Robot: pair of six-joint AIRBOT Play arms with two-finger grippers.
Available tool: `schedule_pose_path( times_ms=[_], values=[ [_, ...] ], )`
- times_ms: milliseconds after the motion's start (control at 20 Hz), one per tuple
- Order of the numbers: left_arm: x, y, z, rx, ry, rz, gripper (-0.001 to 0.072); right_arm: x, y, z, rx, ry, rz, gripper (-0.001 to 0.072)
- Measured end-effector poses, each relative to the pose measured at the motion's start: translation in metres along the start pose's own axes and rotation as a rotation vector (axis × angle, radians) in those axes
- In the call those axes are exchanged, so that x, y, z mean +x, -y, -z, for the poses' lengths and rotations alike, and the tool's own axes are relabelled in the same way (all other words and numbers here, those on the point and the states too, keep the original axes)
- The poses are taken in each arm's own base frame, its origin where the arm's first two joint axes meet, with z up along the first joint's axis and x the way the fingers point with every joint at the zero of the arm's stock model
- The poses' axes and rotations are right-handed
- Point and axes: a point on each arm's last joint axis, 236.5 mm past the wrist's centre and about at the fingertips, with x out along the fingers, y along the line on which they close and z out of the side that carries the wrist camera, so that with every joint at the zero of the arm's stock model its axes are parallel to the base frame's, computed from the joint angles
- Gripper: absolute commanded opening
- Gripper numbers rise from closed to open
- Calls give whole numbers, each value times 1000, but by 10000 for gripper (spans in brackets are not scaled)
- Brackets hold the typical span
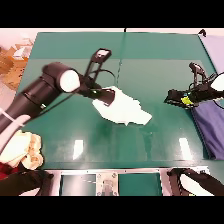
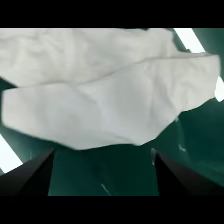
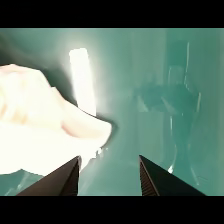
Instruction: Fold the shirts.
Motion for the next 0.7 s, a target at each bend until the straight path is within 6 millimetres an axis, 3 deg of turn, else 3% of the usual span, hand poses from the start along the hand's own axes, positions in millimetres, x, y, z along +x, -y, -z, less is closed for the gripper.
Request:
schedule_pose_path(
  times_ms=[200, 350, 400, 450, 500, 600, 650, 700],
  values=[
    [-5, -78, 17, -136, -64, -107, 683, 12, 0, 3, 3, -41, -17, 341],
    [21, -121, 27, -259, -58, -83, 683, 36, 1, 11, 24, -117, -32, 344],
    [34, -130, 29, -291, -51, -58, 683, 46, -1, 15, 33, -151, -45, 352],
    [48, -136, 28, -321, -38, -28, 683, 55, -3, 19, 38, -178, -62, 420],
    [64, -140, 26, -348, -22, 8, 683, 63, -8, 22, 38, -208, -91, 443],
    [94, -140, 17, -404, 23, 91, 683, 77, -21, 31, 29, -260, -150, 455],
    [106, -141, 13, -431, 47, 125, 681, 82, -25, 35, 20, -281, -172, 500],
    [118, -142, 6, -465, 80, 162, 629, 88, -30, 39, 5, -302, -191, 499]
  ],
)
